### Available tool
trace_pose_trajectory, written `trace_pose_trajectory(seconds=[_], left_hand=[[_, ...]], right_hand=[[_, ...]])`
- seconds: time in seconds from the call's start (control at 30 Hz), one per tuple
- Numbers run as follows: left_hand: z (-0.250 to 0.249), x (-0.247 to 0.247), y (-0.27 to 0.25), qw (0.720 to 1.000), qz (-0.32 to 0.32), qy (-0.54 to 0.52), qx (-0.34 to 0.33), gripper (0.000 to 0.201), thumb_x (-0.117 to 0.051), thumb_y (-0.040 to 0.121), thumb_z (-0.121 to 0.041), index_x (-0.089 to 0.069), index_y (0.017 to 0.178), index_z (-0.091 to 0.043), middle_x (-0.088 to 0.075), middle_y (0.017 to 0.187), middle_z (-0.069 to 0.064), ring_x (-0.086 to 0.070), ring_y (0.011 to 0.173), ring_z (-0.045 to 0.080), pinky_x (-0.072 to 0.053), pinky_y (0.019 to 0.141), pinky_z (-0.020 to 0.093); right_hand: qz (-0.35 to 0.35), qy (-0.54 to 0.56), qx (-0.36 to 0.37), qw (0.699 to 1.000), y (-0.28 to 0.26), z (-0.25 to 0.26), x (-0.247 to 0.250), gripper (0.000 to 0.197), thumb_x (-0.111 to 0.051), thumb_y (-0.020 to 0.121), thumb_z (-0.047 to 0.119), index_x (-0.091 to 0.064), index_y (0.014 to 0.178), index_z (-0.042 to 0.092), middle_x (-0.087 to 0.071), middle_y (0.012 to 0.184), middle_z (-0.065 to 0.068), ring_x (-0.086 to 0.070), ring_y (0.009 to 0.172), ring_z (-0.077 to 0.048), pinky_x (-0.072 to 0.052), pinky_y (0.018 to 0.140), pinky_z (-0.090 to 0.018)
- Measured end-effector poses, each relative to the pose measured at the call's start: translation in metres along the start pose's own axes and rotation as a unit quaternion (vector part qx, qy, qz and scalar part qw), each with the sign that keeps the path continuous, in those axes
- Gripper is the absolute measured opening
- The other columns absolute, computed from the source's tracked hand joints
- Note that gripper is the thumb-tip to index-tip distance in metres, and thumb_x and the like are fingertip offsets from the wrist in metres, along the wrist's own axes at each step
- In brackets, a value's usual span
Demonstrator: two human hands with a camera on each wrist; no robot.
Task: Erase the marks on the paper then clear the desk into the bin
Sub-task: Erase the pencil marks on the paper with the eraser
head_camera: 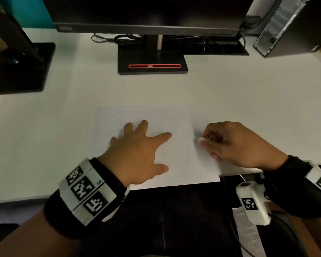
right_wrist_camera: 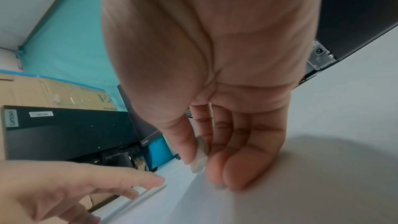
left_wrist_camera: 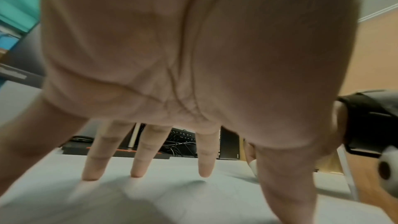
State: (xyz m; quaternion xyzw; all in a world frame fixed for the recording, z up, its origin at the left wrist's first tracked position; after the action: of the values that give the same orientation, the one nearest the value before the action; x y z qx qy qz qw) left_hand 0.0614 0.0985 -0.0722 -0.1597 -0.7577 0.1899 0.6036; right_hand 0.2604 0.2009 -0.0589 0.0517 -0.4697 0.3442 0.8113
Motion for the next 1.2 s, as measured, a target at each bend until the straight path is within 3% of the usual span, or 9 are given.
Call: trace_pose_trajectory(seconds=[0.2, 0.33, 0.43, 0.53, 0.73, 0.8, 0.93, 1.07, 1.2], left_hand=[[0.000, 0.000, 0.007, 1.000, 0.002, 0.018, 0.017, 0.075, -0.044, 0.090, -0.074, 0.003, 0.148, -0.065, 0.007, 0.164, 0.006, 0.001, 0.148, 0.039, -0.034, 0.111, 0.059], [-0.001, 0.001, 0.013, 0.999, 0.022, 0.029, 0.023, 0.085, -0.052, 0.081, -0.080, 0.000, 0.147, -0.066, 0.003, 0.161, 0.006, -0.005, 0.145, 0.039, -0.040, 0.107, 0.058], [-0.005, 0.009, 0.019, 0.998, 0.032, 0.043, 0.022, 0.090, -0.060, 0.079, -0.077, -0.005, 0.149, -0.061, -0.010, 0.155, 0.010, -0.017, 0.140, 0.040, -0.044, 0.104, 0.051], [-0.008, 0.017, 0.029, 0.998, 0.038, 0.057, 0.017, 0.098, -0.066, 0.075, -0.076, -0.007, 0.150, -0.057, -0.016, 0.148, 0.010, -0.023, 0.136, 0.040, -0.048, 0.099, 0.048], [-0.003, 0.023, 0.045, 0.997, 0.066, 0.048, 0.016, 0.114, -0.072, 0.064, -0.080, 0.003, 0.148, -0.065, -0.005, 0.144, 0.006, -0.013, 0.141, 0.042, -0.046, 0.102, 0.055], [-0.002, 0.021, 0.046, 0.996, 0.072, 0.051, 0.013, 0.114, -0.071, 0.065, -0.080, 0.005, 0.148, -0.065, 0.000, 0.149, 0.006, -0.009, 0.144, 0.044, -0.044, 0.105, 0.057], [-0.001, 0.019, 0.046, 0.995, 0.084, 0.055, 0.016, 0.113, -0.067, 0.067, -0.082, 0.010, 0.148, -0.065, 0.018, 0.162, 0.007, 0.007, 0.149, 0.050, -0.037, 0.110, 0.062], [-0.001, 0.018, 0.046, 0.995, 0.090, 0.049, 0.014, 0.114, -0.068, 0.068, -0.080, 0.011, 0.148, -0.063, 0.021, 0.163, 0.008, 0.012, 0.149, 0.050, -0.032, 0.112, 0.064], [-0.001, 0.019, 0.045, 0.994, 0.096, 0.047, 0.015, 0.113, -0.068, 0.069, -0.079, 0.011, 0.149, -0.063, 0.022, 0.163, 0.009, 0.014, 0.148, 0.051, -0.031, 0.113, 0.065]], right_hand=[[0.008, -0.043, 0.017, 0.999, 0.015, 0.001, 0.009, 0.022, -0.063, 0.098, 0.033, -0.062, 0.077, 0.026, -0.069, 0.063, 0.007, -0.062, 0.055, -0.007, -0.054, 0.063, -0.035], [0.029, -0.058, 0.045, 0.997, 0.021, 0.007, 0.004, 0.021, -0.063, 0.097, 0.035, -0.064, 0.080, 0.023, -0.068, 0.066, 0.003, -0.061, 0.058, -0.011, -0.052, 0.061, -0.035], [0.049, -0.072, 0.059, 0.994, 0.023, 0.009, -0.002, 0.022, -0.063, 0.097, 0.035, -0.065, 0.081, 0.020, -0.066, 0.065, 0.003, -0.057, 0.058, -0.011, -0.047, 0.058, -0.030], [0.020, -0.077, 0.046, 0.996, 0.028, -0.001, 0.003, 0.023, -0.063, 0.097, 0.035, -0.064, 0.079, 0.021, -0.064, 0.062, 0.005, -0.056, 0.057, -0.009, -0.042, 0.053, -0.022], [0.053, -0.097, 0.071, 0.991, 0.022, 0.006, -0.007, 0.028, -0.060, 0.099, 0.036, -0.058, 0.075, 0.023, -0.058, 0.059, 0.007, -0.054, 0.058, -0.007, -0.038, 0.052, -0.020], [0.071, -0.103, 0.067, 0.990, 0.024, 0.006, -0.005, 0.028, -0.059, 0.099, 0.037, -0.058, 0.074, 0.024, -0.057, 0.060, 0.009, -0.054, 0.058, -0.006, -0.038, 0.053, -0.018], [0.038, -0.129, 0.047, 0.990, 0.034, 0.002, 0.007, 0.033, -0.057, 0.100, 0.036, -0.057, 0.072, 0.019, -0.056, 0.059, 0.008, -0.051, 0.054, -0.007, -0.036, 0.055, -0.024], [0.114, -0.119, 0.074, 0.984, 0.024, 0.013, -0.014, 0.037, -0.055, 0.101, 0.039, -0.055, 0.071, 0.017, -0.056, 0.058, 0.005, -0.048, 0.052, -0.009, -0.039, 0.053, -0.022], [0.068, -0.129, 0.032, 0.989, 0.030, 0.002, 0.006, 0.036, -0.055, 0.101, 0.039, -0.056, 0.070, 0.020, -0.061, 0.063, 0.005, -0.054, 0.057, -0.010, -0.042, 0.057, -0.027]])
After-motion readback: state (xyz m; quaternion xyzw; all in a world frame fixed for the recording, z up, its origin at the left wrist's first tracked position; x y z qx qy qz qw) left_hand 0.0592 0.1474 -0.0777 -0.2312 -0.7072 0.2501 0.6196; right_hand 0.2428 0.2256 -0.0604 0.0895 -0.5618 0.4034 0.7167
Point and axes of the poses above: each hand's wrist, its own y-axis towards the middle knuckle, its own x-axis out of the back of the hand, z = x × y, the point moved 6 cm from there along y, towards the middle knuckle
